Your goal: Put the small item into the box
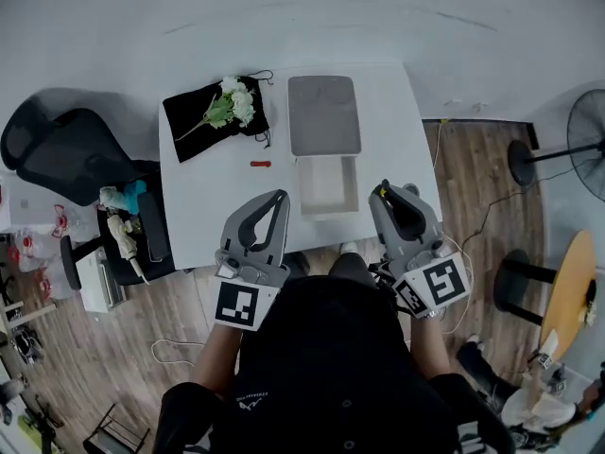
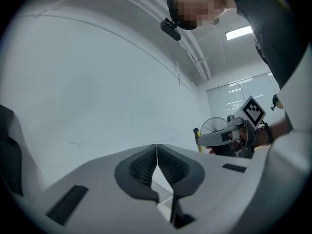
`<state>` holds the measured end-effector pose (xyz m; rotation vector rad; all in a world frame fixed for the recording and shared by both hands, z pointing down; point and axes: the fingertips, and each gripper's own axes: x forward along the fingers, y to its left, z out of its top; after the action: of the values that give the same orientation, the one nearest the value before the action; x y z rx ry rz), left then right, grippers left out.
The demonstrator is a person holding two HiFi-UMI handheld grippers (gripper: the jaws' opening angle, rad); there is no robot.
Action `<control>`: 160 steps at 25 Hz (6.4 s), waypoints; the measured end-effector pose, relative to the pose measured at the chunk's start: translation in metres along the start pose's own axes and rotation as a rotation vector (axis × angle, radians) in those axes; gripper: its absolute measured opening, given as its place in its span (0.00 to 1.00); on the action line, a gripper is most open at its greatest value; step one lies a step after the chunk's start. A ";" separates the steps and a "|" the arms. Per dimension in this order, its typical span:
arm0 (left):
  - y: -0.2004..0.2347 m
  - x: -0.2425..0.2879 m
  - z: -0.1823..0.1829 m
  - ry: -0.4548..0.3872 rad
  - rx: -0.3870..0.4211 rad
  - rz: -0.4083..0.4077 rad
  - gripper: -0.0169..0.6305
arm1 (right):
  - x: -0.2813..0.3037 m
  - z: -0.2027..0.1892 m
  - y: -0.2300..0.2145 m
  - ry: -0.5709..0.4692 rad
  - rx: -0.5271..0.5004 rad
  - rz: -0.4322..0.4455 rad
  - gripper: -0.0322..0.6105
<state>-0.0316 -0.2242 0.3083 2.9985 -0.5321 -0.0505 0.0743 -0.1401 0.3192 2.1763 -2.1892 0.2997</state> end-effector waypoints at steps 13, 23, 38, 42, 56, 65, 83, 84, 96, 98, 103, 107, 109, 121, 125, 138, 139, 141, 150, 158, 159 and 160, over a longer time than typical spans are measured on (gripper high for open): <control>0.012 0.000 -0.024 0.067 -0.070 -0.130 0.04 | 0.025 -0.041 0.001 0.160 0.029 -0.103 0.14; 0.028 -0.001 -0.046 0.091 -0.095 -0.078 0.04 | 0.058 -0.095 -0.015 0.288 0.064 -0.088 0.14; 0.034 0.033 -0.077 0.143 -0.112 -0.009 0.04 | 0.106 -0.189 -0.055 0.498 0.135 -0.013 0.14; 0.032 0.040 -0.083 0.158 -0.118 0.003 0.04 | 0.114 -0.211 -0.057 0.559 0.150 0.020 0.14; 0.037 0.049 -0.096 0.188 -0.128 0.066 0.04 | 0.133 -0.289 -0.056 0.794 0.191 0.069 0.14; 0.049 0.043 -0.105 0.203 -0.146 0.152 0.04 | 0.142 -0.322 -0.050 0.914 0.176 0.112 0.14; 0.063 0.017 -0.112 0.188 -0.170 0.331 0.04 | 0.147 -0.357 -0.038 1.067 0.079 0.195 0.14; 0.063 0.015 -0.112 0.188 -0.170 0.336 0.04 | 0.146 -0.358 -0.037 1.072 0.076 0.194 0.14; 0.067 0.016 -0.109 0.181 -0.165 0.313 0.04 | 0.144 -0.353 -0.035 1.063 0.131 0.194 0.16; 0.067 0.018 -0.108 0.181 -0.164 0.297 0.04 | 0.144 -0.347 -0.037 1.045 0.146 0.179 0.16; 0.061 0.027 -0.106 0.185 -0.152 0.231 0.04 | 0.140 -0.334 -0.041 1.007 0.174 0.142 0.16; 0.056 0.034 -0.107 0.194 -0.146 0.176 0.04 | 0.134 -0.327 -0.046 0.977 0.201 0.107 0.14; 0.054 0.036 -0.109 0.197 -0.146 0.154 0.04 | 0.132 -0.322 -0.049 0.955 0.207 0.087 0.06; 0.028 0.044 -0.094 0.180 -0.128 0.009 0.04 | 0.105 -0.243 -0.048 0.732 0.340 0.029 0.06; 0.020 0.040 -0.088 0.173 -0.119 -0.020 0.04 | 0.090 -0.209 -0.042 0.641 0.378 0.009 0.06; 0.002 0.014 -0.067 0.143 -0.065 -0.062 0.04 | 0.047 -0.131 -0.022 0.404 0.345 -0.019 0.06; 0.001 0.011 -0.065 0.137 -0.061 -0.061 0.04 | 0.043 -0.127 -0.020 0.394 0.332 -0.023 0.06; 0.000 0.006 -0.060 0.124 -0.056 -0.056 0.04 | 0.037 -0.119 -0.016 0.375 0.307 -0.034 0.06; 0.011 -0.009 -0.044 0.105 0.017 -0.014 0.04 | 0.022 -0.086 -0.014 0.248 0.285 -0.069 0.06; 0.012 -0.003 0.016 0.017 0.060 -0.029 0.04 | 0.015 -0.002 -0.015 0.056 0.187 -0.069 0.06; 0.012 -0.001 0.026 0.003 0.073 -0.034 0.04 | 0.014 0.011 -0.016 0.030 0.168 -0.066 0.06; 0.013 0.000 0.036 -0.010 0.086 -0.035 0.04 | 0.012 0.022 -0.016 0.008 0.148 -0.065 0.06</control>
<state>-0.0380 -0.2398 0.2736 3.0935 -0.4947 -0.0468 0.0922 -0.1559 0.3012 2.3103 -2.1514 0.4820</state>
